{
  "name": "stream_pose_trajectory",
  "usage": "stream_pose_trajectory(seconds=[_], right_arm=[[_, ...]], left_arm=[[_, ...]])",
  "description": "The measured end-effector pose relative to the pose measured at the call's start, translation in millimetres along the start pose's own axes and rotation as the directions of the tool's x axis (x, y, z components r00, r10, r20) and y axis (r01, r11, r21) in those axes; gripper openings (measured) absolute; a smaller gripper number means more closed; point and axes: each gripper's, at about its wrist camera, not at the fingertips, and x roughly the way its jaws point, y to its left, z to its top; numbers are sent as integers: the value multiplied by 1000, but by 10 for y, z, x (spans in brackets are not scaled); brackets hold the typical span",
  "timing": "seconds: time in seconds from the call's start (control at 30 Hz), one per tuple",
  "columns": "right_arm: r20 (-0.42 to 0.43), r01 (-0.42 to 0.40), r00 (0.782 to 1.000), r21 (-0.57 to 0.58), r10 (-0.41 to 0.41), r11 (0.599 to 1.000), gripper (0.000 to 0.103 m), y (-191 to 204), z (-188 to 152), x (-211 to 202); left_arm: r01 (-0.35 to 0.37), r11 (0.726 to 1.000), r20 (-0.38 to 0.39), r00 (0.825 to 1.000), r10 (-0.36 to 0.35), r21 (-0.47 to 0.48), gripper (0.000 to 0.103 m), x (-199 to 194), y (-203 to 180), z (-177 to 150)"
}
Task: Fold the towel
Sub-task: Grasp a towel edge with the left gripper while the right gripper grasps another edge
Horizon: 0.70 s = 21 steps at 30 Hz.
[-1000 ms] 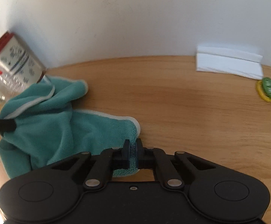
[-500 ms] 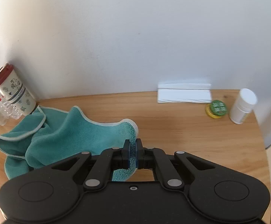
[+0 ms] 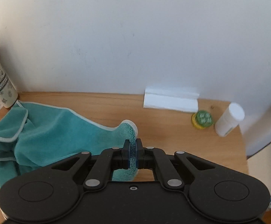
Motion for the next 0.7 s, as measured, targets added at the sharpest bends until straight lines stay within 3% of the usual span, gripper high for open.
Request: stream_pose_trajectory(seconds=[0.13,0.37,0.43,0.47,0.5,0.7], right_arm=[[-8,-15,1000,-6,15,1000,5,83,-99,-14],[-27,-29,999,22,29,999,5,27,-206,39],[-29,-21,999,21,22,1000,5,3,-220,62],[-31,-15,999,17,15,1000,5,-9,-224,76],[-33,-6,999,14,6,1000,5,-27,-221,95],[-42,46,998,18,-45,999,5,-210,-108,232]], left_arm=[[-49,991,-11,999,50,121,63,158,-270,75],[-105,970,-37,993,116,219,62,537,-426,66],[-124,965,-40,990,136,231,47,604,-426,47],[-132,964,-42,989,145,230,24,629,-414,38],[-136,965,-44,988,149,223,15,638,-385,30],[-157,977,-48,985,166,145,10,551,-83,-14]])
